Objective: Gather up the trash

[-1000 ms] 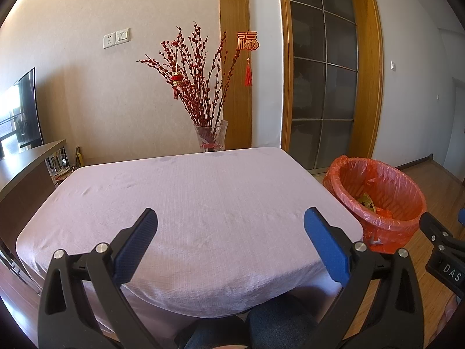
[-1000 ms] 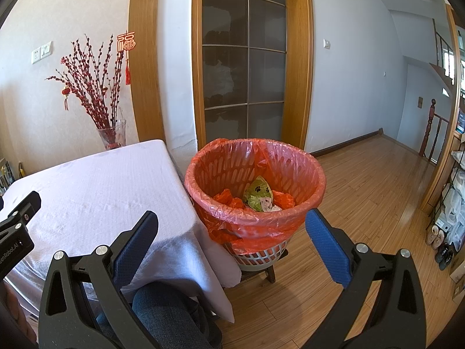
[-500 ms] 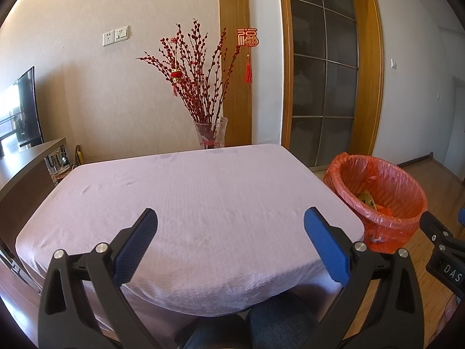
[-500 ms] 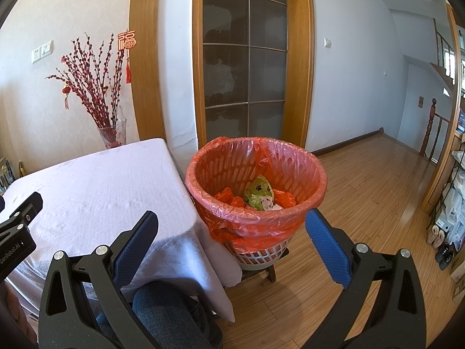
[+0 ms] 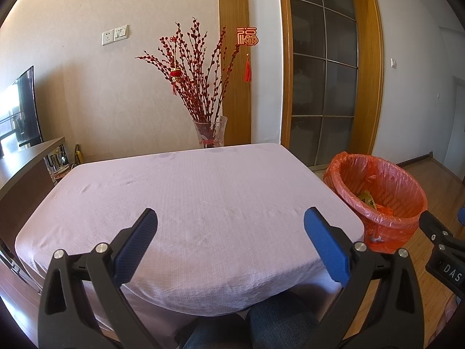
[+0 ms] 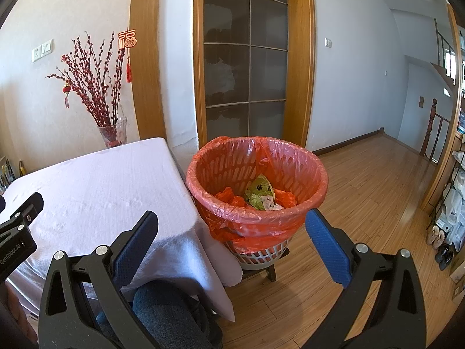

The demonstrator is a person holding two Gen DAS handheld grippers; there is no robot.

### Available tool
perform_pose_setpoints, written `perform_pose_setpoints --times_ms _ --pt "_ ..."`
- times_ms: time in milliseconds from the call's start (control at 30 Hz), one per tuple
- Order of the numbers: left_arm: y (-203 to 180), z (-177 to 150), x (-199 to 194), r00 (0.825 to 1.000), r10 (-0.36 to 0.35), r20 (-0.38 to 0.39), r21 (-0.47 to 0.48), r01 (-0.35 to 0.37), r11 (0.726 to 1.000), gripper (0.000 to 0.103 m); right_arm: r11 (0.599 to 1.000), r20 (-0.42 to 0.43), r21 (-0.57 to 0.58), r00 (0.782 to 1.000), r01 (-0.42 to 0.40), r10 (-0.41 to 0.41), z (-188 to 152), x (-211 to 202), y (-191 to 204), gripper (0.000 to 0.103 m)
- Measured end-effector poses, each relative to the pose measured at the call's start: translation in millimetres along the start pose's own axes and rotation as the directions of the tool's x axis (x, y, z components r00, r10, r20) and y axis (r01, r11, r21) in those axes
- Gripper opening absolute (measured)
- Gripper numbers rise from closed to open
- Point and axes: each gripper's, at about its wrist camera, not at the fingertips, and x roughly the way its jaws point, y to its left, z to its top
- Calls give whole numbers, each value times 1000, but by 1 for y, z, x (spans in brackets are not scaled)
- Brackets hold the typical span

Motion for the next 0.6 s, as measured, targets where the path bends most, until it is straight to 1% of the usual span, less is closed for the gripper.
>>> perform_pose_setpoints --times_ms 233,600 --pt "-1 -1 1 1000 6 2 7 -6 1000 99 1000 0 -1 1000 -1 1 0 0 0 101" --pt "-1 0 3 1000 -3 -11 6 3 1000 99 1000 -1 0 1000 -1 1 0 0 0 101"
